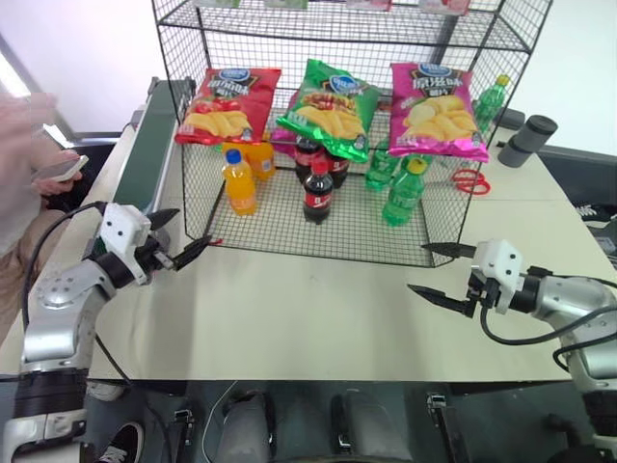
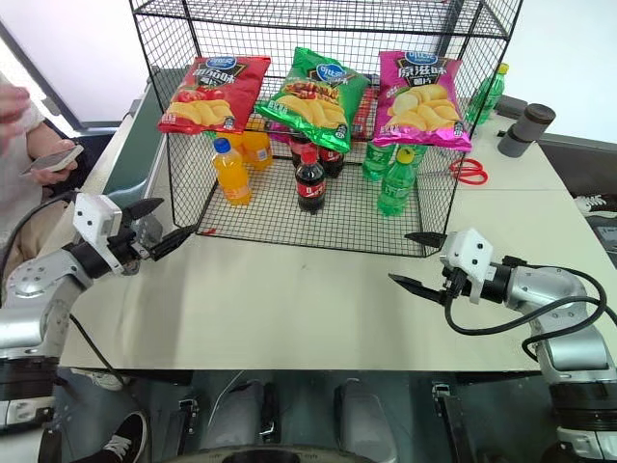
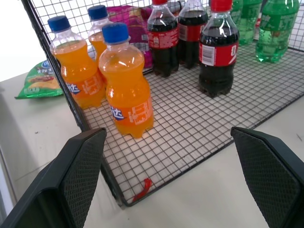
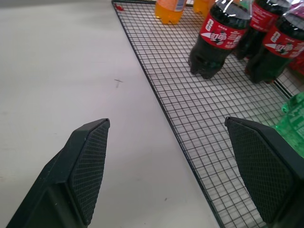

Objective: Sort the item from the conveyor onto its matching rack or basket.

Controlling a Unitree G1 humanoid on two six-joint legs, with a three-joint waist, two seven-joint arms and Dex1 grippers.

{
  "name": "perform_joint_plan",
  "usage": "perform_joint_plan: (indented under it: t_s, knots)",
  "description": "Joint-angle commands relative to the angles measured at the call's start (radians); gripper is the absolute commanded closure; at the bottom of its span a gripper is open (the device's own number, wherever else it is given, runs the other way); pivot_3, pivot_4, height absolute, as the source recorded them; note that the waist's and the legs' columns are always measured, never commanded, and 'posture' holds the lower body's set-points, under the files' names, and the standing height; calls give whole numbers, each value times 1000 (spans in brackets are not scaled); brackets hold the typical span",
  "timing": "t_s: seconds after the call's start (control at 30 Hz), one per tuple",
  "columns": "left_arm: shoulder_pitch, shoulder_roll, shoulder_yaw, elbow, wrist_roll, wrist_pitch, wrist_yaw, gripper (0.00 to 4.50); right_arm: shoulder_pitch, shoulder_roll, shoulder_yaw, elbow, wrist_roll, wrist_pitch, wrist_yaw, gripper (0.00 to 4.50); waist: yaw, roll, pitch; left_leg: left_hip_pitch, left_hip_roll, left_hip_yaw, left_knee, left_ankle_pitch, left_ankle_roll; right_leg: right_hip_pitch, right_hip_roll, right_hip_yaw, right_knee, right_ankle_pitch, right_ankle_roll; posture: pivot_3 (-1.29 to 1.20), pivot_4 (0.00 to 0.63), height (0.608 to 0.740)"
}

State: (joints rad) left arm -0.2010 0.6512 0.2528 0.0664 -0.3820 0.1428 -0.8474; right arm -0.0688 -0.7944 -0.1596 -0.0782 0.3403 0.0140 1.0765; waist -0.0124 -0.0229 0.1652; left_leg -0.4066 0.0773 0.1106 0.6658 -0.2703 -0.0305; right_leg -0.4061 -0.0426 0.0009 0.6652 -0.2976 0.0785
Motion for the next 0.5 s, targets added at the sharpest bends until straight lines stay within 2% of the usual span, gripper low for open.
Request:
perform_joint_plan:
  t_s: [0.03, 0.5]
  knots:
    - [4, 4, 0, -7, 3, -29, -15, 0, 15, -8, -28, -55, 41, 1, 16, 451, 0, 0, 0, 0, 0, 0, 0, 0, 0, 0, 0, 0, 0, 0, 0, 0, 150, 740]
    - [-70, 16, 3, 72, -1, -94, -95, 0, 89, -13, -58, -105, 50, 25, -13, 451, 0, 0, 0, 0, 0, 0, 1, 0, 0, 1, 0, 0, 0, 0, 0, 0, 150, 740]
